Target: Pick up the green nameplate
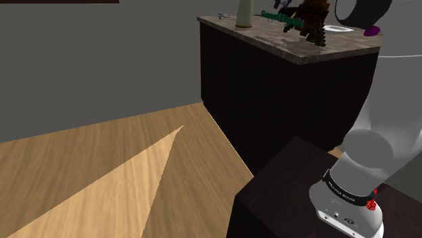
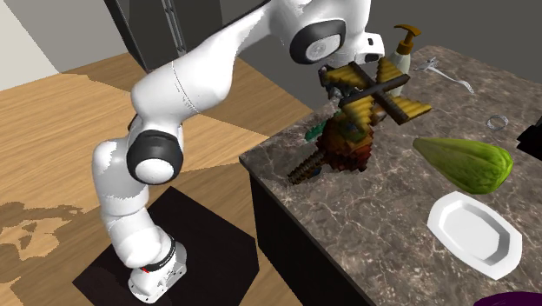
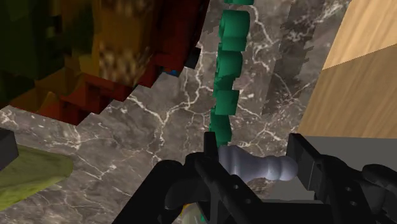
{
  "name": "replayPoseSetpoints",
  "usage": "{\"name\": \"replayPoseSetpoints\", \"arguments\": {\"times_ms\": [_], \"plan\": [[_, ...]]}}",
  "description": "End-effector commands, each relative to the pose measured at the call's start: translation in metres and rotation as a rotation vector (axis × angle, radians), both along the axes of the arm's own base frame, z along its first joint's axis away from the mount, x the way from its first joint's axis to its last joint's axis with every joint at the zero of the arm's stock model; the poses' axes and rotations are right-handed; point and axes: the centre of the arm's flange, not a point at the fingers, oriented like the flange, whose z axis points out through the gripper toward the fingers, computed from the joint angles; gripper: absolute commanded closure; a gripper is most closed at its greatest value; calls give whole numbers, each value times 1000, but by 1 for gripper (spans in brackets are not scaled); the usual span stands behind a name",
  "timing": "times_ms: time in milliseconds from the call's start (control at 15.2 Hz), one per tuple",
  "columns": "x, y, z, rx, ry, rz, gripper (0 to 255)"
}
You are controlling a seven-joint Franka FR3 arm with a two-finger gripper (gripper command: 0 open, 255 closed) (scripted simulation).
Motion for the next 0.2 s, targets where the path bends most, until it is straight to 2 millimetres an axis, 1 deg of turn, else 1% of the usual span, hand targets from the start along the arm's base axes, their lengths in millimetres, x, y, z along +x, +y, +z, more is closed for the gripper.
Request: {"name": "replayPoseSetpoints", "arguments": {"times_ms": [0, 132], "plan": [[-1, 1, 10, 0, 0, 0, 255], [-1, 1, 11, 0, 0, 0, 255]]}}
